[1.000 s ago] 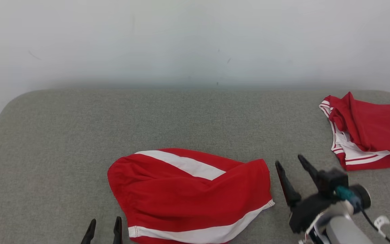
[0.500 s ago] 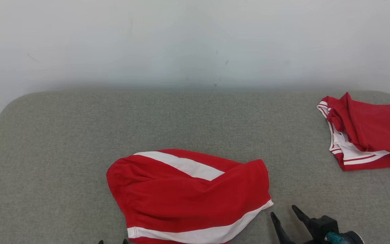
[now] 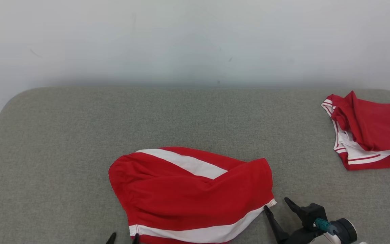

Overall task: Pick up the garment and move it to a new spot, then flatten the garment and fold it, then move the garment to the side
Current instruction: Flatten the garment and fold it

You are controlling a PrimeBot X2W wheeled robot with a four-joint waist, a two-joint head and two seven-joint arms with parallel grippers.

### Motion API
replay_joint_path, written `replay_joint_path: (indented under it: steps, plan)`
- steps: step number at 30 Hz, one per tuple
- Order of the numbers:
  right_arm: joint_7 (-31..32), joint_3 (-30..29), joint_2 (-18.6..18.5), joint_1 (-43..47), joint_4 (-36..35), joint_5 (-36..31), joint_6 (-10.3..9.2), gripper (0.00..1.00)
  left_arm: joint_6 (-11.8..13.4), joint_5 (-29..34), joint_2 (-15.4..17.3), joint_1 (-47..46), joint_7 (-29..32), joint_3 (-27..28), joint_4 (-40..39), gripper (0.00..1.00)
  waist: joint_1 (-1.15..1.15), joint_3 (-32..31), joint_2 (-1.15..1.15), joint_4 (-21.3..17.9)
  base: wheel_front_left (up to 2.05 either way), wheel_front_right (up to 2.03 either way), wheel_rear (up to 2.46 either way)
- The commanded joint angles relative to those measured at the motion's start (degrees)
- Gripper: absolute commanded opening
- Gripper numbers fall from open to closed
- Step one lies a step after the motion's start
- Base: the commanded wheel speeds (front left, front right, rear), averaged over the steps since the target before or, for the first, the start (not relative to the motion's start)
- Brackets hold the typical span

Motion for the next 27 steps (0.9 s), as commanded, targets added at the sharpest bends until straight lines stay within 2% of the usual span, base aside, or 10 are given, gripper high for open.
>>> replay_joint_path:
  steps: [1,13,14,15,16,17,18,22,27]
  plan:
    - [-0.04,0.57,-0.04,-0.72,0.8,0.32,-0.16,1.0,0.04,-1.02,0.11,-1.38,-0.11,-1.1,0.78,1.0,0.0,0.48,0.0,0.06,0.0,0.0,0.0]
    - [-0.03,4.12,0.66,-5.55,6.61,1.84,-0.16,1.0,0.04,-5.64,0.82,-6.41,-0.11,-8.04,5.71,1.0,0.0,2.2,0.0,-0.08,0.0,0.0,0.0]
    - [-0.02,4.41,0.76,-5.8,7.06,2.14,-0.16,0.72,0.04,-6.28,0.97,-6.77,-0.11,-8.69,6.17,0.42,0.0,2.23,0.0,0.02,0.0,0.0,0.0]
    - [-0.02,4.73,0.89,-6.0,7.45,2.34,-0.16,0.47,0.04,-6.74,1.2,-7.23,-0.11,-9.26,6.43,0.23,0.0,2.25,0.0,0.1,0.0,0.0,0.0]
    - [-0.02,5.06,1.09,-6.13,8.05,2.79,-0.16,0.29,0.04,-7.36,1.21,-7.68,-0.11,-9.69,6.6,0.0,0.0,2.25,0.0,0.17,0.0,0.0,0.0]
    - [-0.02,5.29,1.23,-6.35,8.5,3.01,-0.16,0.29,0.04,-8.07,1.08,-8.03,-0.11,-10.19,6.86,0.0,0.0,2.25,0.0,0.24,0.0,0.0,0.0]
    - [-0.01,5.47,1.29,-6.55,8.95,3.31,-0.16,0.0,0.04,-8.56,1.06,-8.24,-0.11,-10.55,7.18,0.0,0.0,2.23,0.0,0.28,0.0,0.0,0.0]
    - [-0.01,6.04,1.45,-6.7,10.01,4.58,-0.16,0.0,0.04,-10.04,1.5,-8.95,-0.11,-12.0,8.28,0.0,0.0,1.78,0.0,0.32,0.0,0.0,0.0]
    - [-0.03,4.43,-0.04,-4.0,5.64,5.85,-0.16,0.0,0.04,-10.13,2.53,-5.64,-0.11,-10.8,5.37,0.0,0.0,0.57,0.0,0.26,0.0,0.0,0.0]
